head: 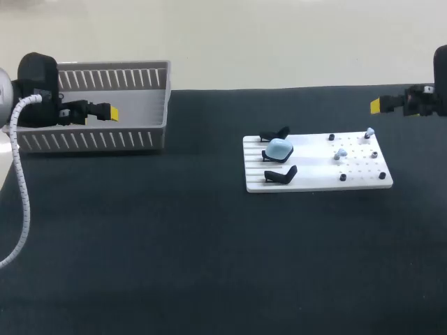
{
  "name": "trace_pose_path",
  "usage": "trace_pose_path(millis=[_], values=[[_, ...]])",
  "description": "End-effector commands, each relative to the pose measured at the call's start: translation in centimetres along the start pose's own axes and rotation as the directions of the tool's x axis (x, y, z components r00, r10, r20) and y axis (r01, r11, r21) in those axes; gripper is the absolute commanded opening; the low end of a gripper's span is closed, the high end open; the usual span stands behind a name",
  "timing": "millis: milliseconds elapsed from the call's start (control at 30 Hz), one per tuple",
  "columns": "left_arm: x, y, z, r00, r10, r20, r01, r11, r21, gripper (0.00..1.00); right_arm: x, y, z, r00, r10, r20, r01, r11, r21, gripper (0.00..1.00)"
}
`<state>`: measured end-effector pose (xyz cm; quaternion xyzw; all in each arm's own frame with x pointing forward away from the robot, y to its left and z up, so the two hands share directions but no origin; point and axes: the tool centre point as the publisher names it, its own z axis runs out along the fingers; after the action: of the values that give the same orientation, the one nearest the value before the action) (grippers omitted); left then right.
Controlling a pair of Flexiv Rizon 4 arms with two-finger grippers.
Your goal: Pick up each earbud case from the left stands, insert the matching earbuds, close the lid, and place the case in the box.
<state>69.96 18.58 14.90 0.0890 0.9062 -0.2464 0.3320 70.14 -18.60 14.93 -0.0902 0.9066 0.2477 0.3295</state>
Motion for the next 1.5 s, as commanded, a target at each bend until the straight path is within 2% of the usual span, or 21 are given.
trace_pose_path(millis=[33, 467, 567, 633, 700, 800, 967, 1100, 1133, 1167, 1233, 1400, 1500], values=[[-0.1, -0.1, 0.0, 1.000, -0.001, -0.004, 0.001, 1.000, -0.006, 1.00, 0.0, 0.0, 0.0, 1.000, 0.000, 0.000, 0.000, 1.000, 0.002, 1.00], [-0.1, -0.1, 0.0, 1.000, -0.001, -0.004, 0.001, 1.000, -0.006, 1.00, 0.0, 0.0, 0.0, 1.000, 0.000, 0.000, 0.000, 1.000, 0.002, 1.00], [-0.5, -1.3, 0.1, 0.994, 0.108, -0.002, -0.108, 0.994, 0.017, 1.00, 0.0, 0.0, 0.0, 1.000, 0.000, 0.000, 0.000, 1.000, 0.002, 1.00], [-0.8, -2.6, 0.2, 0.983, 0.184, 0.006, -0.184, 0.980, 0.071, 1.00, 0.0, 0.0, 0.0, 1.000, 0.000, 0.000, 0.000, 1.000, 0.002, 1.00], [-0.8, -3.7, 0.4, 0.961, 0.276, -0.003, -0.274, 0.954, 0.126, 1.00, 0.0, 0.0, 0.0, 1.000, 0.000, 0.000, 0.000, 1.000, 0.002, 1.00], [-0.7, -5.5, 0.7, 0.922, 0.385, 0.029, -0.382, 0.899, 0.213, 1.00, 0.0, 0.0, 0.0, 1.000, 0.000, 0.000, 0.000, 1.000, 0.002, 1.00], [-0.5, -7.4, 1.6, 0.839, 0.533, 0.107, -0.534, 0.771, 0.347, 1.00, 0.0, 0.0, 0.0, 1.000, 0.000, 0.000, 0.000, 1.000, 0.002, 1.00], [-0.6, -8.1, 2.3, 0.789, 0.597, 0.148, -0.598, 0.691, 0.406, 1.00, 0.0, 0.0, 0.0, 1.000, 0.000, 0.000, 0.000, 1.000, 0.002, 1.00], [-0.6, -8.3, 2.6, 0.768, 0.618, 0.165, -0.620, 0.656, 0.431, 1.00, 0.0, 0.0, 0.0, 1.000, 0.000, 0.000, 0.000, 1.000, 0.002, 1.00], [-0.6, -8.4, 2.7, 0.765, 0.622, 0.168, -0.623, 0.647, 0.440, 1.00, 0.0, 0.0, 0.0, 1.000, 0.000, 0.000, 0.000, 1.000, 0.002, 1.00], [-0.6, -8.9, 3.2, 0.730, 0.658, 0.183, -0.654, 0.596, 0.466, 1.00, 0.0, 0.0, 0.0, 1.000, 0.000, 0.000, 0.000, 1.000, 0.002, 1.00], [-0.6, -9.7, 4.7, 0.686, 0.702, 0.191, -0.684, 0.533, 0.499, 1.00, 0.0, 0.0, 0.0, 1.000, 0.000, 0.000, 0.000, 1.000, 0.002, 1.00], [-0.5, -10.0, 5.5, 0.675, 0.711, 0.194, -0.685, 0.509, 0.521, 1.00, 0.0, 0.0, 0.0, 1.000, 0.000, 0.000, 0.000, 1.000, 0.002, 1.00]])
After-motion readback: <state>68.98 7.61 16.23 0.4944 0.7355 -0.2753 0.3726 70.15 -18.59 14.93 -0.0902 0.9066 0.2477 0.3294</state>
